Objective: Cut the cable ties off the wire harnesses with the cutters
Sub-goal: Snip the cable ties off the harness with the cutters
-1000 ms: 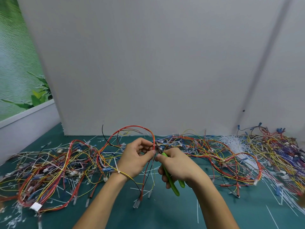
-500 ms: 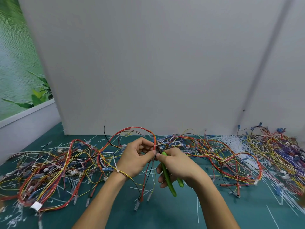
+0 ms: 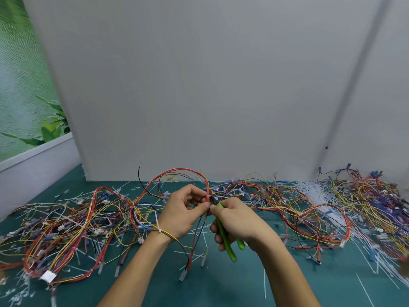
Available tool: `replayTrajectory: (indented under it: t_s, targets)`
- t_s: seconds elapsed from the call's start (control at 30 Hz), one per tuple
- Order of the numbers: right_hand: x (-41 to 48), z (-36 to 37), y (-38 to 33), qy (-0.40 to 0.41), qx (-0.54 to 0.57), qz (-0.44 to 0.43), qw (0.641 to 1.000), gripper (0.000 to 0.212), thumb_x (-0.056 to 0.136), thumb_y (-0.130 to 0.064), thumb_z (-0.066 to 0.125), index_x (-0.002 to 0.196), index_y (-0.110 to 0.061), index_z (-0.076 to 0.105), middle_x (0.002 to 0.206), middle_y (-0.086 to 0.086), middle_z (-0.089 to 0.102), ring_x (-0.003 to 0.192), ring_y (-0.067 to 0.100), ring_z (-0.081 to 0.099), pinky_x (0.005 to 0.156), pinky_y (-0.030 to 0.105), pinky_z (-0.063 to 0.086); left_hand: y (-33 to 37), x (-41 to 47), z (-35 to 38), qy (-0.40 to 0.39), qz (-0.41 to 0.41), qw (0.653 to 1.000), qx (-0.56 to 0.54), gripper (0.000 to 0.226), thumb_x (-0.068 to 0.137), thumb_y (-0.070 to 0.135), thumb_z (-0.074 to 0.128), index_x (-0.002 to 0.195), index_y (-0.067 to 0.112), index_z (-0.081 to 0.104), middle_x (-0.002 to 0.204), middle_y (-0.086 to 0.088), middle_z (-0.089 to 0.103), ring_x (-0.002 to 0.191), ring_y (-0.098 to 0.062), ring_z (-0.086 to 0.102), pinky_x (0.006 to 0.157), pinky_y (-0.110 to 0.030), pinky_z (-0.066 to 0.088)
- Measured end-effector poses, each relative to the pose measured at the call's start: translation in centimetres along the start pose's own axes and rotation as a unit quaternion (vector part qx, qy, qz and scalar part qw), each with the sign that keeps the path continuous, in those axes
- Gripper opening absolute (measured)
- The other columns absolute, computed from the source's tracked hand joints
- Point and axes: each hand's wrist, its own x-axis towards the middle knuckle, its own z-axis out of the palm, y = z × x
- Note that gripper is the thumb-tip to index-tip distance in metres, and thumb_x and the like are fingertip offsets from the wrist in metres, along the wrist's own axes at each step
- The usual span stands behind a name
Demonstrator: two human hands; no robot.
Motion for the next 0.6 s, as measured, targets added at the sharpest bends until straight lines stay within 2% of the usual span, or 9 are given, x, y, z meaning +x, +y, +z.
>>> replayTrajectory:
  t_s: [0.13,0.27,0.5,0.6]
  targets:
    - [0.04,-0.15,-0.13,-0.007,0.018,0.005,1.000,0.032,0.109,-0.028,0.046,0.112,0.003,0.055,0.061,0.004,0.063,0.049,0.021,0.061,0.048,0.035,0.057,0.09,-0.10,-0.03,0.003,0.005,1.000,0.005,0.018,0.083,0.008,0.080,0.094,0.019,0.069,0.090,-0.005,0.074,0.087,-0.019,0.070,0.085,-0.042,0.059]
    - [-0.10,-0.43,-0.14,-0.023,0.030,0.010,0.999,0.030,0.108,-0.031,0.049,0.113,-0.002,0.055,0.069,0.008,0.065,0.052,0.022,0.063,0.051,0.036,0.059,0.31,-0.15,-0.17,0.006,0.010,1.000,0.014,0.019,0.082,0.010,0.081,0.094,0.020,0.070,0.090,-0.002,0.075,0.087,-0.016,0.071,0.084,-0.041,0.060]
    - [-0.14,-0.84,-0.01,-0.032,-0.001,0.009,0.999,0.023,0.107,-0.030,0.049,0.107,-0.007,0.055,0.078,0.008,0.065,0.058,0.021,0.065,0.058,0.040,0.062,0.60,-0.23,-0.23,0.017,0.020,0.999,0.026,0.018,0.082,0.010,0.081,0.094,0.021,0.072,0.089,0.002,0.076,0.085,-0.010,0.071,0.077,-0.024,0.057]
    - [-0.13,-0.79,0.05,-0.027,-0.011,0.007,1.000,0.025,0.108,-0.030,0.049,0.108,-0.006,0.055,0.079,0.008,0.064,0.057,0.021,0.065,0.058,0.040,0.062,0.65,-0.24,-0.24,0.018,0.020,0.999,0.030,0.019,0.082,0.010,0.081,0.094,0.022,0.072,0.088,0.003,0.076,0.085,-0.009,0.071,0.076,-0.021,0.056]
